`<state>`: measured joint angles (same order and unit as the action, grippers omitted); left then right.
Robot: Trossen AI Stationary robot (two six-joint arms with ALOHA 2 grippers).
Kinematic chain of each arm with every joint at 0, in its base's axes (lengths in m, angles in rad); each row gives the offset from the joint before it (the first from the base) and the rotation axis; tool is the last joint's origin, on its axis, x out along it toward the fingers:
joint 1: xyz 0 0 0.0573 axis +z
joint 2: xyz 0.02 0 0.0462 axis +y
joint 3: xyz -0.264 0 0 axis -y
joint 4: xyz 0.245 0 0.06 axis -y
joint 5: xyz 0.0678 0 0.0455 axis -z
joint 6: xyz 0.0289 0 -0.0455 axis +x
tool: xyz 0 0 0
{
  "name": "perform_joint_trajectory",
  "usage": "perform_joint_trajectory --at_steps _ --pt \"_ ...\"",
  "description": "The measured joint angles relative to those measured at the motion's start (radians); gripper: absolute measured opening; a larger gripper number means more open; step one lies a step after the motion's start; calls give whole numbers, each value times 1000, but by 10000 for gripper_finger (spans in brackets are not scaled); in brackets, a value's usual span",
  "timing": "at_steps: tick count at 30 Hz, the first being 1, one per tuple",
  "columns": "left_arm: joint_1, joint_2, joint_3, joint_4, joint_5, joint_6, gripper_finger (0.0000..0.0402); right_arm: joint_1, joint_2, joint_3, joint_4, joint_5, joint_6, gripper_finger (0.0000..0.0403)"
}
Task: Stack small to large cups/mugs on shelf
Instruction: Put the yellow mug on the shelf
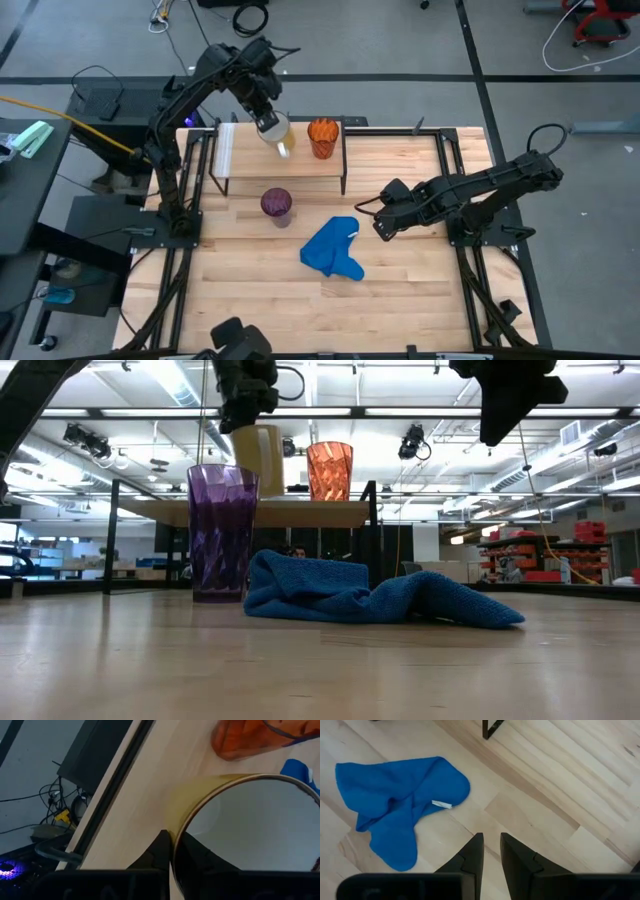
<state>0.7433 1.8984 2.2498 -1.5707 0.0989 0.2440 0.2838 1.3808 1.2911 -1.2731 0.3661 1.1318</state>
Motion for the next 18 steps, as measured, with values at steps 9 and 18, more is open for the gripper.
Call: perform_joint_trajectory --at_steps 9,18 --pt "-18 0 0 0 3 -2 21 0 0 0 0 0 -1 71" --pt "6 0 0 0 -1 -49 21 0 0 0 1 0 -1 71"
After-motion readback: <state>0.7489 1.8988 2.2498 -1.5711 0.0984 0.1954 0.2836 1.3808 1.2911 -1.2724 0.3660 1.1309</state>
